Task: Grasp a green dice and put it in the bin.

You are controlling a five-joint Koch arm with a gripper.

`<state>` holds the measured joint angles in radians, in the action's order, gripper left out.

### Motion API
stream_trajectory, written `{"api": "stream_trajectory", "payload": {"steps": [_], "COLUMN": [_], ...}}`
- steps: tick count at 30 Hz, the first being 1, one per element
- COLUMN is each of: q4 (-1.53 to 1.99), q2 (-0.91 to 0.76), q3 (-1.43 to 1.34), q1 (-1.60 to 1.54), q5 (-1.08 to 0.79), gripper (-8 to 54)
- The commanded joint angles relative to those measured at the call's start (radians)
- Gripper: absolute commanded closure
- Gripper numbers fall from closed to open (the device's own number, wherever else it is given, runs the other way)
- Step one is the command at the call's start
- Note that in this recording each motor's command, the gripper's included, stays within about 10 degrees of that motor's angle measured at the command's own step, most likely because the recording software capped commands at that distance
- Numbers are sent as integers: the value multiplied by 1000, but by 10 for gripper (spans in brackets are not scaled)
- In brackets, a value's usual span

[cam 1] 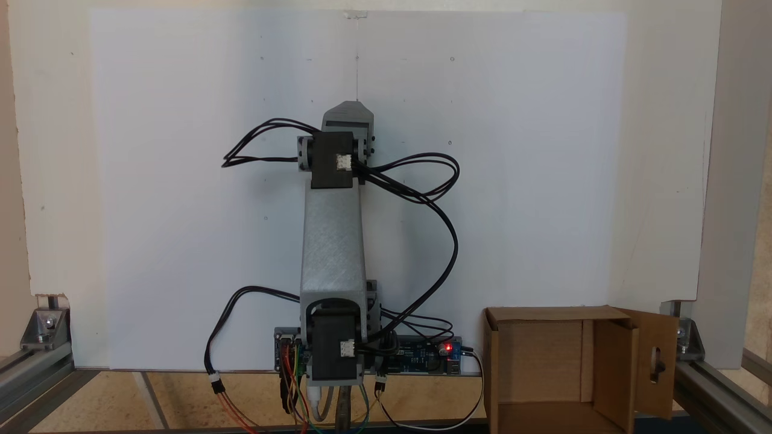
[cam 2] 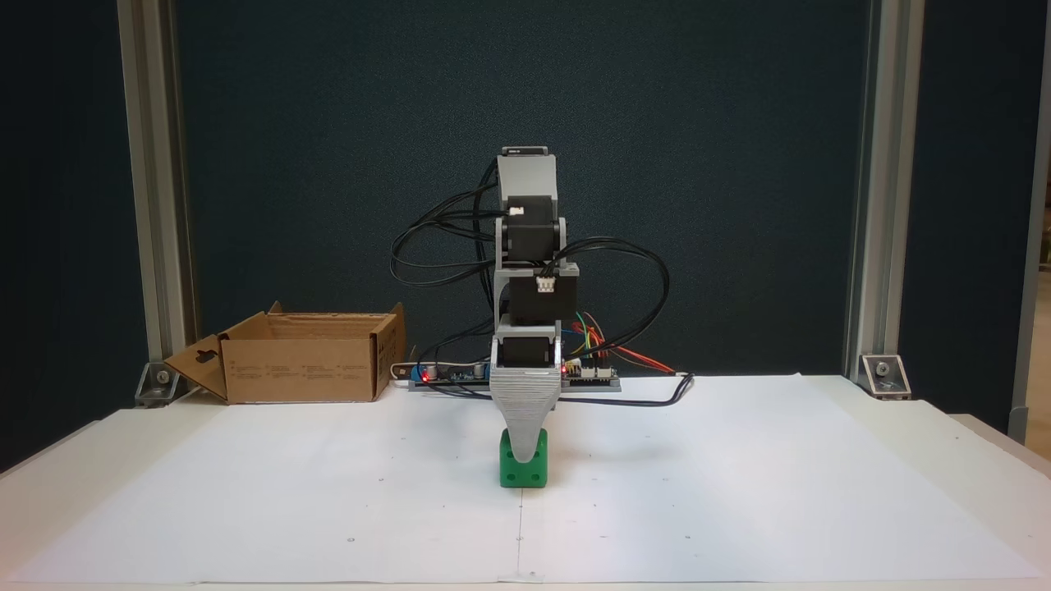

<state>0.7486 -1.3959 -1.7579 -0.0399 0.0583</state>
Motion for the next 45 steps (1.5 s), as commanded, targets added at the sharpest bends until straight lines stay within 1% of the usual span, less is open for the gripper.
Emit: {"api": "stream_trajectory", "payload": {"steps": [1, 16, 22, 30, 35, 39, 40, 42, 43, 45], "q4": [-2, -3, -12, -12, -11, -12, -12, -12, -12, -12], "q2": [5, 44, 84, 86, 86, 86, 86, 86, 86, 86], "q3": [57, 38, 38, 38, 35, 34, 34, 34, 34, 31], "q1": [2, 21, 31, 54, 60, 60, 60, 61, 61, 63], "q5": [40, 40, 38, 35, 35, 35, 35, 37, 37, 35], "gripper": [25, 25, 25, 26, 39, 89, 113, 175, 222, 294]}}
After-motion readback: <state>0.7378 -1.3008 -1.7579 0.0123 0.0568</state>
